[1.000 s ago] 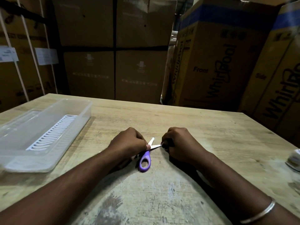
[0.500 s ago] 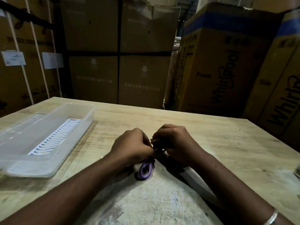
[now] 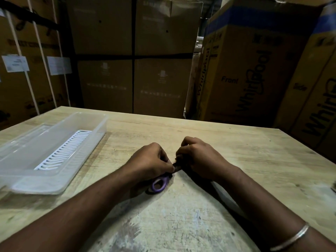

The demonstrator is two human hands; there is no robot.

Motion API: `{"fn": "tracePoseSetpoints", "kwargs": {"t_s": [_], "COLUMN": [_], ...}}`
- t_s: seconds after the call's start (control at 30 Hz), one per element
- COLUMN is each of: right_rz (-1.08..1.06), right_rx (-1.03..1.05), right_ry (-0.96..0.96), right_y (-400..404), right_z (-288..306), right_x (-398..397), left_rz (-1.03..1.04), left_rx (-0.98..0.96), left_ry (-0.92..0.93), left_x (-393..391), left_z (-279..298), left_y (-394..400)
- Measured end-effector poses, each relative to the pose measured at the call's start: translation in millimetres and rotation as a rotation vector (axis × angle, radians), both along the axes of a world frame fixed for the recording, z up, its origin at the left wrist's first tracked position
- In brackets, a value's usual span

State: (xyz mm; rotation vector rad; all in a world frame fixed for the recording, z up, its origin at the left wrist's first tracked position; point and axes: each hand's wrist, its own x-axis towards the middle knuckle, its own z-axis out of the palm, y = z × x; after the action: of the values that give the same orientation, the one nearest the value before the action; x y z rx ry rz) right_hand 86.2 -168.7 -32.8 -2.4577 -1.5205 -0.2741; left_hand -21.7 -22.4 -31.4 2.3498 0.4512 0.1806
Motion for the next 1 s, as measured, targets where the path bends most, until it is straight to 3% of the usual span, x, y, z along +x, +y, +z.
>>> {"fn": "tracePoseSetpoints", "kwargs": {"t_s": [0.1,0.23,0.4,0.6,0.77,1.0], "right_rz": [0.082,-0.056,-0.237,0.006,0.076,-0.014], "right_rx": [0.05,0.081,0.412,0.738,0.726,0.83], "right_ry": [0.028,-0.068,0.037,-0.089,-0.124,-0.229], "right_y": [5.5,-1.1,-15.7,-14.3,-5.5,-6.1], "right_z": [-4.0,-8.7,-14.7,-5.6,-8.3,-6.4], "right_x": [-9.9,6.5,23.3,-1.6,-6.7,-11.9], "left_rz": [-0.007,0.015,0.087,0.181,0.232,0.193], "left_rx": [-0.02,-0.197,-0.358,-0.779,-0.906,-0.946], "left_ry": [0.006,-0.01,-0.08,-0.2,-0.262,-0.266], "left_x": [0.2,-1.0,7.3,14.2,11.5,12.0], "left_z": [-2.0,-7.9,-13.8,-2.7,-0.3,-2.9], "left_y": [0.3,-0.3,3.9,10.7,11.0,9.1]}}
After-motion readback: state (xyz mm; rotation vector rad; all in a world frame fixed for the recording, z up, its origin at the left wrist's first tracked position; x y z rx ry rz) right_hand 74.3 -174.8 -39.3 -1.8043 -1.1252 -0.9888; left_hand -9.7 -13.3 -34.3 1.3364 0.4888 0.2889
